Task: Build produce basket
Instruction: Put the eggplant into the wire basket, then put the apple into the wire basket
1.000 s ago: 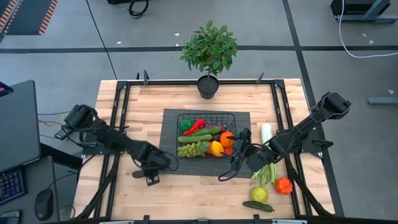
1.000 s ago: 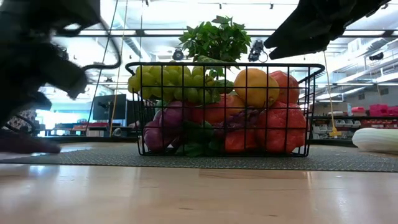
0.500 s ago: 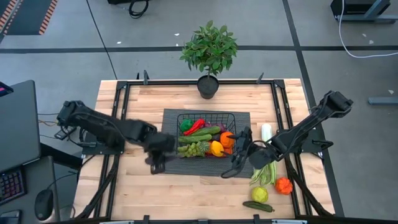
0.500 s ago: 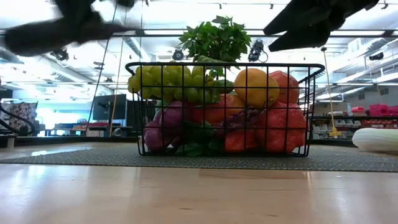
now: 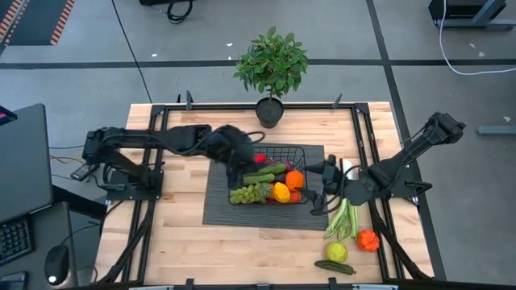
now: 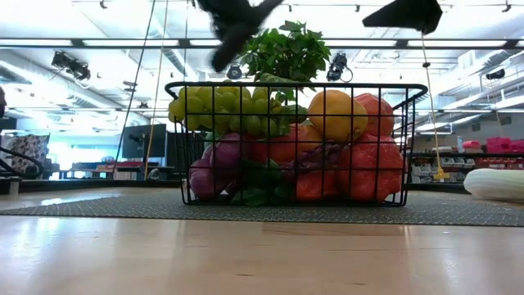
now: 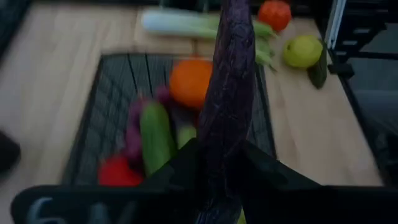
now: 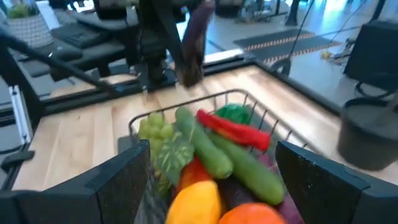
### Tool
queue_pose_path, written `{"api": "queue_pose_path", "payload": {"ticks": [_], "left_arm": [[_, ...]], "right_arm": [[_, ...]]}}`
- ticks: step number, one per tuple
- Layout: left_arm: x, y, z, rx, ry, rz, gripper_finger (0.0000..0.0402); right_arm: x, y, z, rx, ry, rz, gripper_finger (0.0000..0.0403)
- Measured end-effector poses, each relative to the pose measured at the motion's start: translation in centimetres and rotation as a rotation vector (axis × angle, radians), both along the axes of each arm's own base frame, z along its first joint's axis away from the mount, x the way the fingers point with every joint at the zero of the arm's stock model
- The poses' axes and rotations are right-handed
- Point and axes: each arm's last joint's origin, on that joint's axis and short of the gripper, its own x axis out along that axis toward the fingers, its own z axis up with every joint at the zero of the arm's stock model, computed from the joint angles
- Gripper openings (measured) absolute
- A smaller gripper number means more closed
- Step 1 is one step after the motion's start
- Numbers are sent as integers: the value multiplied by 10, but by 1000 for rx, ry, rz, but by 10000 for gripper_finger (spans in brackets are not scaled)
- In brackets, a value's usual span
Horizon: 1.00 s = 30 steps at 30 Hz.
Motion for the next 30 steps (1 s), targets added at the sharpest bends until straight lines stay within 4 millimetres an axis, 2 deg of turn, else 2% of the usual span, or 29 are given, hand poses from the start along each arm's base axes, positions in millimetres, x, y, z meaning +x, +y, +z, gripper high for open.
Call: {"api": "queue_pose_path", "payload": {"ticks": [4, 10, 12, 21, 25, 30], "left_arm": [[18, 4, -13, 71, -27, -50, 88], [26, 16, -27, 83, 17, -22, 105], [25, 17, -28, 105, 30, -4, 127], [22, 15, -31, 61, 84, 78, 277], [10, 13, -20, 56, 82, 103, 299], [-12, 10, 5, 83, 35, 157, 283]], "right_arm": [[-7, -6, 8, -28, -23, -41, 348], [-10, -8, 10, -30, -25, -60, 348], [-10, -8, 7, -23, -16, -76, 348], [-6, -9, -2, -24, 26, -95, 348], [-6, -12, -4, -28, 58, -77, 348], [-10, -11, -12, 40, 147, 0, 348]]}}
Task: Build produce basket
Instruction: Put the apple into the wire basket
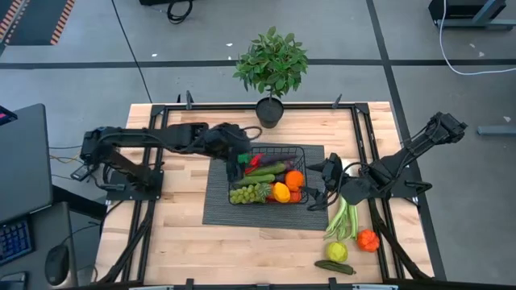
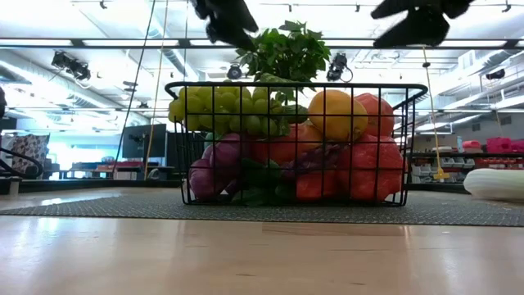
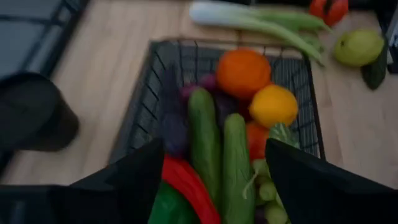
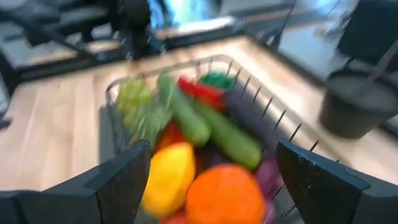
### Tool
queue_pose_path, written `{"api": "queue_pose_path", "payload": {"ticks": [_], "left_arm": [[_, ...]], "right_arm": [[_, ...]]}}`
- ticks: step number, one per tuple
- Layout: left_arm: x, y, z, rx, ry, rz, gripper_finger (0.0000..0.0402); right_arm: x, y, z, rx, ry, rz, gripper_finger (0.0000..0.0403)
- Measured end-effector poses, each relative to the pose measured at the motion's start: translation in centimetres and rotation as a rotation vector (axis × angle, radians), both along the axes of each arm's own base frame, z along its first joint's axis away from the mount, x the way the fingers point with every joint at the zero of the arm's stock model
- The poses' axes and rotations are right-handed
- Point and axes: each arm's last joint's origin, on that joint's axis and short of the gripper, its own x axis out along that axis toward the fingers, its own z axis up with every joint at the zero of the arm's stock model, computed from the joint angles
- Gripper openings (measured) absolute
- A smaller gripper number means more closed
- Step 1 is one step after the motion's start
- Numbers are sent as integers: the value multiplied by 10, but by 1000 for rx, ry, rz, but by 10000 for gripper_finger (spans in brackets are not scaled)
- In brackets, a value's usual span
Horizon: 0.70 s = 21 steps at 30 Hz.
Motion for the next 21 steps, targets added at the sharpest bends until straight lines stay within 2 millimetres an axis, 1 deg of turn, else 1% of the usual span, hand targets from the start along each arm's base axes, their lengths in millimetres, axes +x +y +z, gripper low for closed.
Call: {"api": "queue_pose_path", "payload": {"ticks": [3, 5, 7, 9, 13, 14, 17, 19, 21], "left_arm": [[-10, -7, 13, 10, -51, -23, 262], [-14, -15, 15, 17, -88, -56, 245], [-17, -22, 7, 20, -137, -83, 230], [-23, -26, -4, 9, -189, -93, 215], [-40, -26, -30, -42, -271, -61, 193], [-44, -26, -34, -52, -298, -54, 189], [-60, -25, -40, -75, -412, -16, 181], [-65, -28, -40, -91, -554, -23, 177], [-70, -32, -44, -86, -678, -43, 173]], "right_arm": [[-3, 1, -6, 91, 50, 15, 348], [-3, 3, -7, 136, 62, 33, 348], [-4, 6, -8, 158, 76, 62, 348], [-3, 11, -4, 160, 83, 80, 348], [0, 23, 6, 124, 153, 119, 348], [0, 27, 7, 116, 193, 137, 348], [3, 40, 10, 132, 312, 175, 348], [2, 49, 9, 163, 412, 184, 348], [5, 60, 6, 205, 510, 187, 348]]}}
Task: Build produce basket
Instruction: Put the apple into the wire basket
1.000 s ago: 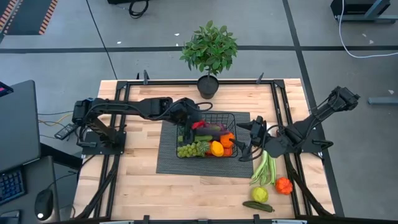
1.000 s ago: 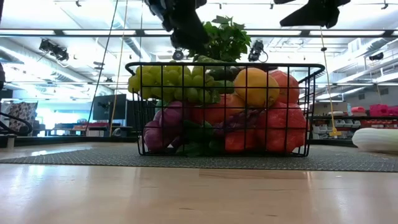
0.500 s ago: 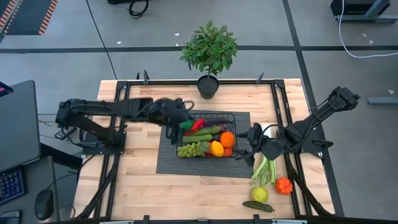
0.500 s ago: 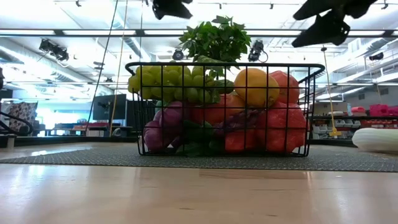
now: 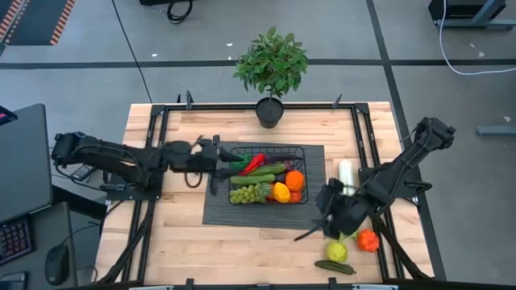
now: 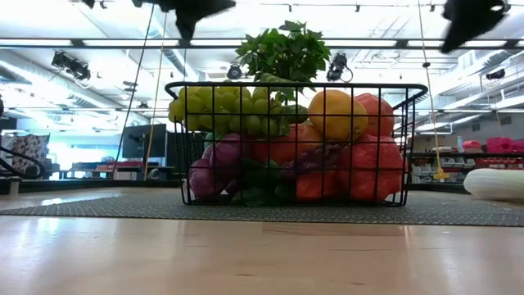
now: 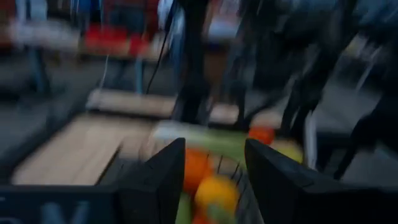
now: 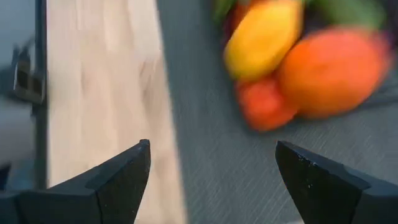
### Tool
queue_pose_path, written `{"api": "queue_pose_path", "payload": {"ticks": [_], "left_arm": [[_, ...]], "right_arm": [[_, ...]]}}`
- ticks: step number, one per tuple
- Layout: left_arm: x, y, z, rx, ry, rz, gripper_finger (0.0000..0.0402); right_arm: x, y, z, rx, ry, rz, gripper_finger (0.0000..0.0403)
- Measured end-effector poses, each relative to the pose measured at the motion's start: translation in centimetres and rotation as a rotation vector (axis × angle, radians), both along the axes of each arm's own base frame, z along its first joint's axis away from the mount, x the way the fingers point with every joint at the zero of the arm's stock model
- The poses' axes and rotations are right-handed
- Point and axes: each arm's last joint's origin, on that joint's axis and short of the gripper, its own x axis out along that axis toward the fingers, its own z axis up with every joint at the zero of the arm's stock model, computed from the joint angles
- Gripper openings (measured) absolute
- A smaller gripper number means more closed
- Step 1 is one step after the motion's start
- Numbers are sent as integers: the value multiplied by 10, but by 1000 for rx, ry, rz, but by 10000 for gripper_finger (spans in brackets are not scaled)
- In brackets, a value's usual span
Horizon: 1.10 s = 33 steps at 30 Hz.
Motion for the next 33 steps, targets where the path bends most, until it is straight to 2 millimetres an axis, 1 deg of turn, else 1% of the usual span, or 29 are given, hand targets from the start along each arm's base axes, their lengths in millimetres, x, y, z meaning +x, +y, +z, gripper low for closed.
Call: {"api": "queue_pose_path", "payload": {"ticks": [2, 4, 8, 12, 15, 20, 23, 27, 33], "left_arm": [[-4, -5, -5, 12, -113, -9, 172], [-7, -10, -12, 10, -170, -4, 172], [-11, -19, -28, 6, -145, 11, 171], [-14, -32, -29, 3, -147, -24, 171], [-16, -41, -29, 27, -155, -58, 171], [-19, -49, -27, 27, -174, -80, 171], [-19, -49, -26, 65, -181, -80, 171], [-20, -48, -19, 96, -258, -68, 171], [-21, -48, -17, 119, -282, -63, 172]], "right_arm": [[0, 10, -6, 26, 115, -8, 348], [2, 22, -13, 76, 194, -14, 348], [3, 44, -34, 178, 336, -34, 348], [1, 58, -49, 265, 462, -97, 348], [-3, 65, -54, 310, 529, -140, 348], [-9, 72, -53, 380, 571, -221, 349], [-13, 76, -52, 412, 594, -256, 353], [-14, 78, -55, 408, 580, -286, 365], [-10, 77, -66, 358, 547, -336, 396]]}}
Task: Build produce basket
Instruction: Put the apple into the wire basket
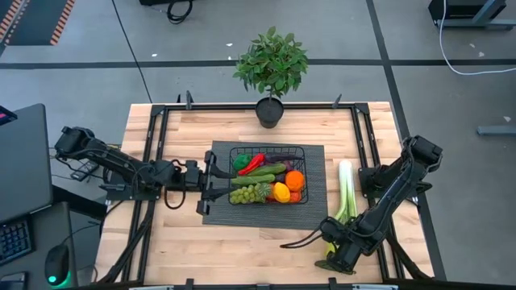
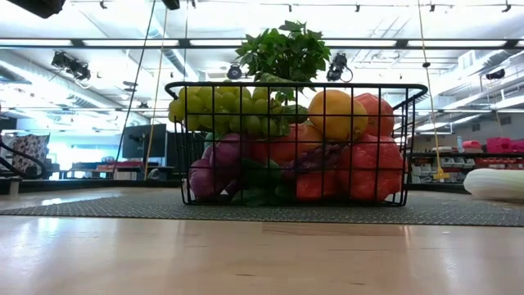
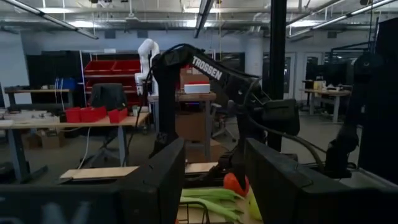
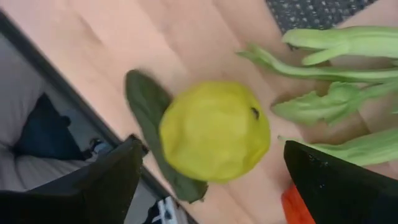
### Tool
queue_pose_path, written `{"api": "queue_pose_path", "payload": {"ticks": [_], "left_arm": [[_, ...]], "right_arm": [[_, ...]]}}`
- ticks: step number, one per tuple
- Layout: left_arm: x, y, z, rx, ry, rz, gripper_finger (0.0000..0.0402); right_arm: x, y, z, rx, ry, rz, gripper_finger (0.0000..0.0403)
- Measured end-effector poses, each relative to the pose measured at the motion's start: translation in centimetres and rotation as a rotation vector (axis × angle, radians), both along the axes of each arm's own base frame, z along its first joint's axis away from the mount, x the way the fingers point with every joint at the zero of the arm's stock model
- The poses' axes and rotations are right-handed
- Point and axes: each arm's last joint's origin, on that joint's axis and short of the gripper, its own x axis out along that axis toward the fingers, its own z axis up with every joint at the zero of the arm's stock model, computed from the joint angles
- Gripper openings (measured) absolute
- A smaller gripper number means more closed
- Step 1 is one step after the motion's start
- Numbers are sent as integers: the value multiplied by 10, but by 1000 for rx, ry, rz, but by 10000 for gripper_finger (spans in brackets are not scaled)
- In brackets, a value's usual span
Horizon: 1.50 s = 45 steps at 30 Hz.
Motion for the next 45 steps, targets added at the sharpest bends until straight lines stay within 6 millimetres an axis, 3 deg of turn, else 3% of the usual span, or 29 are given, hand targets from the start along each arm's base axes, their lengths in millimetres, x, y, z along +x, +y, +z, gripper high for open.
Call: {"api": "queue_pose_path", "payload": {"ticks": [6, 17, 25, 32, 36, 45], "left_arm": [[0, 0, 0, 11, 2, 3, 172], [0, 1, -1, 39, 3, 13, 172], [3, 6, -3, 35, 30, 34, 172], [3, 7, -3, 25, 32, 35, 172], [3, 7, -3, 14, 32, 32, 172], [3, 7, -3, 7, 32, 31, 172]], "right_arm": [[2, 2, -10, -37, 26, -1, 399], [6, 15, -46, -43, 138, 98, 397], [6, 10, -45, -53, 169, 107, 374], [-3, -3, -27, -106, 201, 76, 353], [-5, -14, -1, -116, 170, 56, 353], [17, -62, 79, -351, -329, -48, 354]]}}
